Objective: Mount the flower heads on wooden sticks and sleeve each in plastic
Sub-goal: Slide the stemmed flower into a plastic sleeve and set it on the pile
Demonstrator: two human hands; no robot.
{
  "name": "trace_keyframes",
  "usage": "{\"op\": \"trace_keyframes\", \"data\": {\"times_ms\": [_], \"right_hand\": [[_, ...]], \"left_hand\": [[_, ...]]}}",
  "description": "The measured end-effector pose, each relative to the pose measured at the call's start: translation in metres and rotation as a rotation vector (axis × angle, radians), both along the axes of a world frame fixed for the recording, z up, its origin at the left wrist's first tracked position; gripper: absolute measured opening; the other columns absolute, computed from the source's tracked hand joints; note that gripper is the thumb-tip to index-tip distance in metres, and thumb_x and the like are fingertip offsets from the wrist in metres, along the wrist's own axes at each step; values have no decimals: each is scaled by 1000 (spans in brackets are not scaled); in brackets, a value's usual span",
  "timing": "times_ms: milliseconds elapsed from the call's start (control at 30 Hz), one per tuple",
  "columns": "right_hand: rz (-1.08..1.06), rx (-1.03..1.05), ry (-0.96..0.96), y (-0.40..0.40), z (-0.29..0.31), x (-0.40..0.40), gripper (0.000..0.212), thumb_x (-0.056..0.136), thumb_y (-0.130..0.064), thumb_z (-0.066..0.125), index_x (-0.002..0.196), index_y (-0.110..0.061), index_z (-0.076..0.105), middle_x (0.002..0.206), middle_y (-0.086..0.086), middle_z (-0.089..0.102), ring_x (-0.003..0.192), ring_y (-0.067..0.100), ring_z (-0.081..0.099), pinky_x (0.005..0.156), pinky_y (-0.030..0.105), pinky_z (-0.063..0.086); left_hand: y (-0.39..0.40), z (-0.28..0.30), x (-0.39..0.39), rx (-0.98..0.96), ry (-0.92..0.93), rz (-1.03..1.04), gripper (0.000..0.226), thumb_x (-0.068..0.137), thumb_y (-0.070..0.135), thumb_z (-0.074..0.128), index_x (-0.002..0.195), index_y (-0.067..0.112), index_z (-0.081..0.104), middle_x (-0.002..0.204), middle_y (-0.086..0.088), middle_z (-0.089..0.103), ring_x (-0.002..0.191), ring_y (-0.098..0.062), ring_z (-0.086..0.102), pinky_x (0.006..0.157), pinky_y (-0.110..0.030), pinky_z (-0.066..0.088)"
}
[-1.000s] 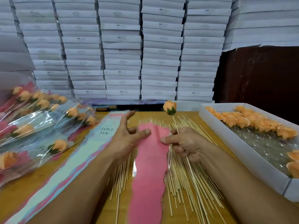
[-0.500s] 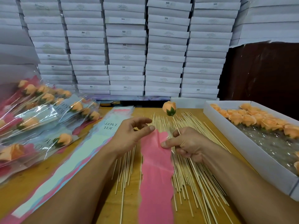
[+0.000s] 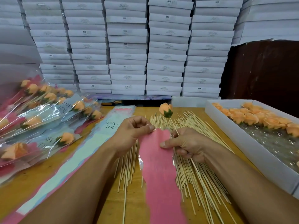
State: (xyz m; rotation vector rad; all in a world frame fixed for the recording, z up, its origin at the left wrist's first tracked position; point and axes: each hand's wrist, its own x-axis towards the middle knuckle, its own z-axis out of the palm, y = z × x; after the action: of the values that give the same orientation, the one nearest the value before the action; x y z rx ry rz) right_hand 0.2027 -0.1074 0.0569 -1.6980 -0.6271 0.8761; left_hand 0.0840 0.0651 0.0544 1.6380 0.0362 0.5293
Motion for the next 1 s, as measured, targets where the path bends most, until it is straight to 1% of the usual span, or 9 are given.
{"op": "trace_keyframes", "data": {"times_ms": [67, 133, 167, 267, 400, 567, 733, 933, 1000], "right_hand": [[-10, 26, 15, 0, 2, -1, 38, 83, -28, 81, 103, -3, 61, 63, 4, 63, 33, 5, 36, 29, 15, 20], [-80, 51, 56, 0, 4, 4, 43, 91, -45, 70, 103, -5, 59, 73, 7, 70, 34, 6, 34, 31, 14, 19], [-115, 71, 98, -1, 4, 8, 44, 97, -48, 61, 101, -5, 54, 74, 10, 72, 33, 7, 33, 31, 14, 19], [-164, 129, 239, 1, 3, 13, 25, 105, -30, 38, 93, -10, 47, 66, 15, 69, 31, 8, 28, 29, 14, 18], [-228, 185, 309, 11, 13, 25, 22, 102, -11, 33, 94, -8, 54, 64, 14, 68, 34, 7, 35, 26, 17, 21], [-276, 275, 337, 33, 44, 51, 24, 102, -6, 30, 101, -13, 53, 57, 6, 57, 34, 6, 33, 25, 17, 18], [-302, 318, 337, 54, 68, 58, 26, 102, -3, 29, 101, -11, 53, 56, 5, 54, 32, 5, 32, 26, 16, 17], [-436, 399, 346, 70, 87, 67, 29, 102, -2, 26, 101, -9, 54, 71, 7, 53, 33, 6, 33, 29, 17, 18], [-478, 407, 322, 75, 86, 67, 30, 102, -2, 25, 101, -10, 54, 74, 8, 53, 36, 7, 33, 31, 16, 19]], "left_hand": [[2, -1, -1, -52, 7, -36, 14, 77, 15, 73, 81, 6, 63, 67, -6, 60, 56, -13, 55, 54, -21, 46], [3, -2, -1, -122, 21, -82, 12, 78, 14, 73, 81, 9, 63, 68, -7, 60, 54, -13, 56, 51, -21, 47], [3, -3, -1, -152, 27, -102, 10, 79, 14, 73, 80, 10, 63, 67, -6, 61, 53, -13, 56, 50, -22, 47], [-1, -6, -2, -196, 46, -136, 12, 81, 8, 76, 75, 13, 67, 66, -3, 61, 53, -12, 57, 49, -21, 48], [-2, -7, -3, -292, 83, -227, 9, 76, 5, 73, 72, 12, 69, 68, -4, 64, 58, -13, 61, 55, -23, 52], [-1, -4, -6, -307, 151, -383, 11, 73, 1, 77, 72, 11, 72, 73, -6, 70, 63, -15, 66, 59, -25, 55], [-2, -4, -11, -267, 208, -476, 21, 81, -3, 62, 72, 13, 72, 75, -6, 69, 65, -14, 66, 61, -24, 54], [-3, -3, -11, -238, 244, -548, 22, 84, -6, 61, 76, 12, 71, 74, -5, 71, 64, -13, 68, 59, -23, 55], [-3, -2, -11, -221, 252, -560, 16, 83, -3, 66, 78, 11, 72, 75, -5, 71, 64, -13, 67, 59, -24, 55]]}}
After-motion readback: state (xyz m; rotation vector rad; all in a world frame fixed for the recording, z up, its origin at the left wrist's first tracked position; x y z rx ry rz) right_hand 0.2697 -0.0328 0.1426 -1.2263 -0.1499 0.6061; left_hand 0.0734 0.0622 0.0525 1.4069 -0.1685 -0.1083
